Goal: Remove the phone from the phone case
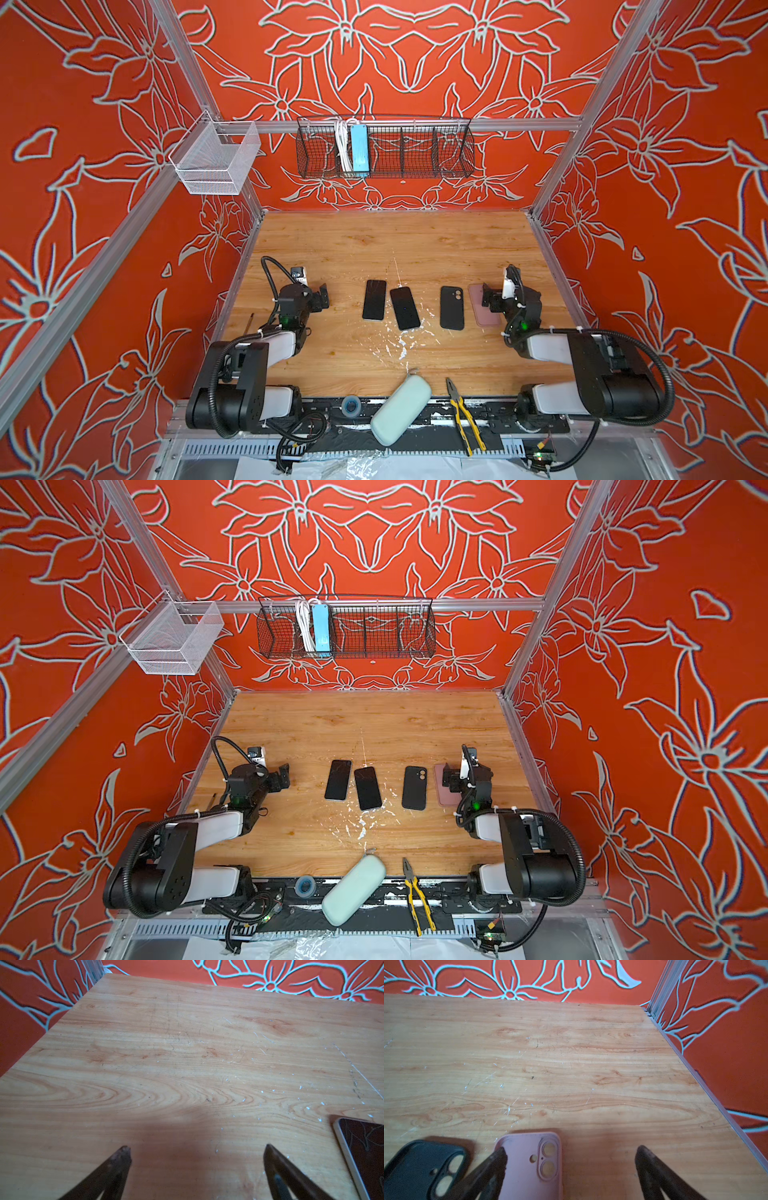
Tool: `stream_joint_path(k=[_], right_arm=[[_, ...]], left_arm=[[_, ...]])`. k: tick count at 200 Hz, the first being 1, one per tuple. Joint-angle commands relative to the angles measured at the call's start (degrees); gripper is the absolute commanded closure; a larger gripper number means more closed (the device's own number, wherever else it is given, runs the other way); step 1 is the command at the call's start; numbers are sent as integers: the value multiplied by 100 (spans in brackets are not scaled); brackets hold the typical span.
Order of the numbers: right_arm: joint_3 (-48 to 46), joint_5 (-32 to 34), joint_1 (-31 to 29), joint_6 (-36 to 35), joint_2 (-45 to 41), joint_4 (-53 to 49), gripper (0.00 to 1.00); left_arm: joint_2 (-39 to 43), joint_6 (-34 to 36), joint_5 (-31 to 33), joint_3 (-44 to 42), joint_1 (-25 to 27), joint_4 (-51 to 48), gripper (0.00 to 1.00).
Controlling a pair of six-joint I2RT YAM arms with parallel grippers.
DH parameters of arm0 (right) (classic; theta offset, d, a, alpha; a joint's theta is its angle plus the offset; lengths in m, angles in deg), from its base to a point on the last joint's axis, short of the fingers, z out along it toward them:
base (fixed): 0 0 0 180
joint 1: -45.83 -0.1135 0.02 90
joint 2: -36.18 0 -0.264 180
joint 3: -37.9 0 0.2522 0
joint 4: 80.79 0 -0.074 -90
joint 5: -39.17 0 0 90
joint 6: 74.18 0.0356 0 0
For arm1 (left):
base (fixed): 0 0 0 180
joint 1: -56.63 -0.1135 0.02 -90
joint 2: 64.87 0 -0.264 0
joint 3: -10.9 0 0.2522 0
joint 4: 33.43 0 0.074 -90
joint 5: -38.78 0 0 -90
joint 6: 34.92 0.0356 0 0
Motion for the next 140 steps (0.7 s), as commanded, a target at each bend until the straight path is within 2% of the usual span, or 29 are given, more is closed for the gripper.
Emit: stream_joint_path(k=[1, 140], right_arm=[[296, -34, -11, -1, 86, -270, 2], [373, -40, -15, -21, 107, -393, 3]], left_arm=[[-78, 152, -193, 152, -14, -9, 3], [-77, 156, -202, 176, -9, -55, 3]])
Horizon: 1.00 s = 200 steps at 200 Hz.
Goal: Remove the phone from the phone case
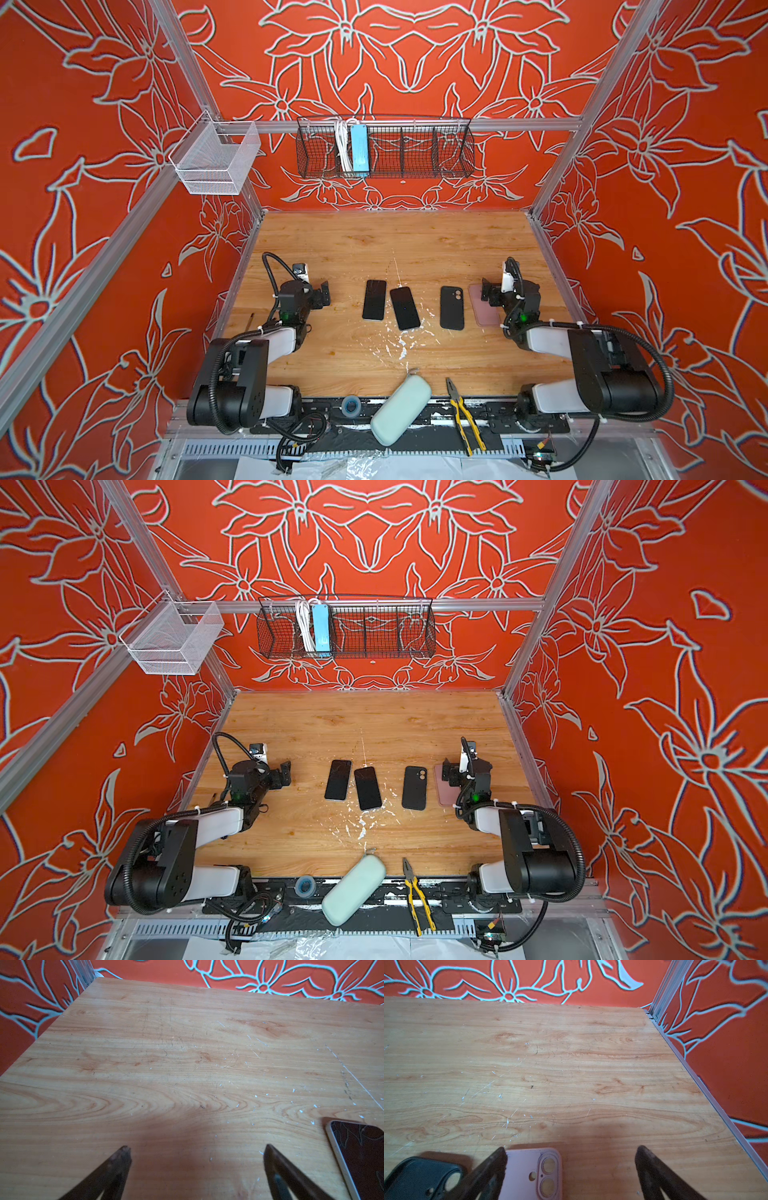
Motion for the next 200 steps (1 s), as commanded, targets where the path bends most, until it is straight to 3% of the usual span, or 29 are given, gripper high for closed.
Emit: stream_joint_path(k=[1, 80, 131, 200], right_arm=[[106, -35, -7, -21, 24, -91, 2], [45, -64, -14, -30, -15, -23, 3], [-418, -121, -6, -48, -170, 682, 2], [18, -122, -10, -56, -9, 50, 3]], left_arm=[[-42, 95, -78, 59, -13, 27, 3], [-29, 89, -69, 52, -10, 29, 3], [199, 115, -148, -247, -11, 339, 3], [-16, 194, -324, 16, -16, 71, 3]])
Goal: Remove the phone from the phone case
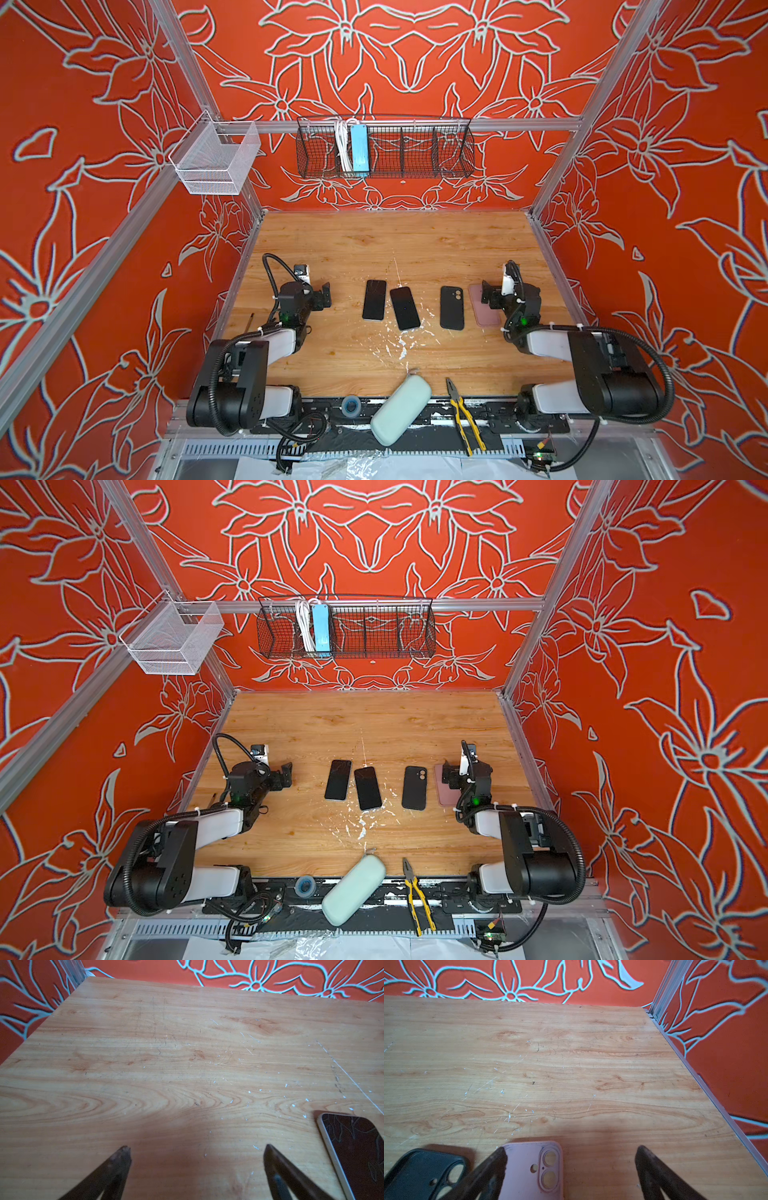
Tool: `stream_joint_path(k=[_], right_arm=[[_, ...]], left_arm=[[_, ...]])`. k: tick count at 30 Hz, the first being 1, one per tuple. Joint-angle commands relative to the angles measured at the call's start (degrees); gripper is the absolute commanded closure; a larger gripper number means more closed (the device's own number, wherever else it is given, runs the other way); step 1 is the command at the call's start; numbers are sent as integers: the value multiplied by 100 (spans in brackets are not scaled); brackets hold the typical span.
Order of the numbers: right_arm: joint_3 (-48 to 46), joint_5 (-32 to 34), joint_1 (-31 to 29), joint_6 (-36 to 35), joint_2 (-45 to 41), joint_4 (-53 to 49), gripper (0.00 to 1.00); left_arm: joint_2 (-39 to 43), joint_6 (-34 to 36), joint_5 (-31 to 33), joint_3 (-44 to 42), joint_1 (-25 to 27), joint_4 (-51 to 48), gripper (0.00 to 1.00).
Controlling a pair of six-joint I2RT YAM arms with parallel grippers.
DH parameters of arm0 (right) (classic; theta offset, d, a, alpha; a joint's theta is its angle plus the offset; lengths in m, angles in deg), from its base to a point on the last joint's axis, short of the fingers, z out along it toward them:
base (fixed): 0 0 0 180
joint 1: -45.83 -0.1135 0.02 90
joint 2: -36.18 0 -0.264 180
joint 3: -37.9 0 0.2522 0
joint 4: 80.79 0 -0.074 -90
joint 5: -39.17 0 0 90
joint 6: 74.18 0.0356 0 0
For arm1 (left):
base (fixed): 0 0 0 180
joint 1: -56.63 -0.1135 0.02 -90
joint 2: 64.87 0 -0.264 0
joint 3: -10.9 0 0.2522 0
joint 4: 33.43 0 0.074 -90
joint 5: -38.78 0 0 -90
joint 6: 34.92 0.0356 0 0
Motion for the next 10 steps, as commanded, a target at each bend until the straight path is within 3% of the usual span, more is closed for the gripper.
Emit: stream_joint_path(k=[1, 10], right_arm=[[175, -87, -10, -52, 62, -131, 3], [221, -86, -15, -43, 72, -209, 2]], left_arm=[[-53, 126, -118, 89, -12, 13, 3], [-93, 73, -66, 137, -36, -37, 3]])
